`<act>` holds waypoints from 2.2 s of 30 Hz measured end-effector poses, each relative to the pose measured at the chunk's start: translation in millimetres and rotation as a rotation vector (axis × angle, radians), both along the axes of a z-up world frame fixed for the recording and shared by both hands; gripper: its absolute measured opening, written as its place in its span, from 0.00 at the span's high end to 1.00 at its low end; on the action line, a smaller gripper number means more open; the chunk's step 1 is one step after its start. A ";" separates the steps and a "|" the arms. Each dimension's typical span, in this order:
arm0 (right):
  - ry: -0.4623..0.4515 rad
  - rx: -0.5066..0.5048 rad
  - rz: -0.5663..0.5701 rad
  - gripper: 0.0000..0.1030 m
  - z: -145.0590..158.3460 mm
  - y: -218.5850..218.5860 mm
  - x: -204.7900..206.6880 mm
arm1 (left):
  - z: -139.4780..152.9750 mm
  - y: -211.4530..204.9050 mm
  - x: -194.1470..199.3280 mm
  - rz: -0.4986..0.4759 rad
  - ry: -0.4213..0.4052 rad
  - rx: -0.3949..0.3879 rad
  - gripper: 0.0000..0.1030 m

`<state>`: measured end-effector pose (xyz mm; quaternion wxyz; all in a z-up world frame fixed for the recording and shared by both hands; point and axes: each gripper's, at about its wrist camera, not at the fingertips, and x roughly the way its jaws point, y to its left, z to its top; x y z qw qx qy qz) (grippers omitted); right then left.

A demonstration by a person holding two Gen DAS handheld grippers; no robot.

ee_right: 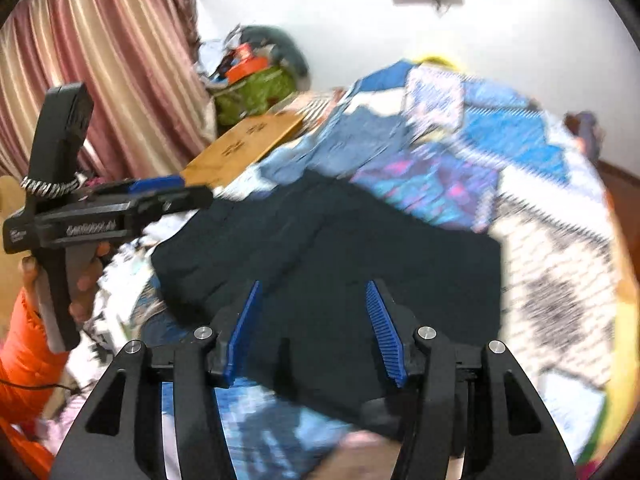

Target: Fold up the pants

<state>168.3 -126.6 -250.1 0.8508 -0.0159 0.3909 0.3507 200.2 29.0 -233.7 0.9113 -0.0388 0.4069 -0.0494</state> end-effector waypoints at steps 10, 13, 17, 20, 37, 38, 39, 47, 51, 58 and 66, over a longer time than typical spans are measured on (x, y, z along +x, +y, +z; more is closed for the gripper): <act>0.020 -0.100 -0.064 0.51 -33.3 -33.9 63.4 | -58.7 -75.4 54.9 -0.192 0.170 0.052 0.60; 0.080 -0.125 -0.026 0.56 -60.3 -29.5 67.2 | -84.9 -84.4 59.9 -0.206 0.221 0.096 0.60; 0.123 -0.132 -0.003 0.57 -77.4 -33.7 61.7 | -86.3 -84.2 44.9 -0.240 0.187 0.171 0.60; 0.133 -0.132 -0.002 0.57 -75.9 -42.9 54.9 | -85.5 -78.7 32.1 -0.254 0.172 0.185 0.60; 0.042 -0.139 -0.119 0.54 -23.8 -61.9 8.6 | -41.2 -5.0 -27.6 -0.008 0.126 0.151 0.54; 0.029 -0.129 -0.119 0.52 -18.3 -59.6 7.2 | -34.8 4.2 -32.3 0.020 0.113 0.141 0.54; 0.014 -0.121 -0.117 0.52 -12.5 -56.5 6.3 | -27.7 14.9 -38.2 0.048 0.100 0.129 0.53; -0.078 -0.077 -0.052 0.51 16.3 -10.4 2.5 | -3.1 78.3 -78.7 0.214 0.009 0.107 0.30; -0.078 -0.082 -0.025 0.51 12.8 13.7 5.6 | -14.4 110.2 -90.1 0.264 0.016 0.023 0.19; -0.037 -0.098 0.023 0.51 -5.0 53.0 5.2 | -69.4 159.8 -100.9 0.348 0.146 -0.160 0.19; 0.013 -0.130 0.029 0.51 -30.3 76.1 9.2 | -118.1 187.3 -109.7 0.389 0.247 -0.404 0.19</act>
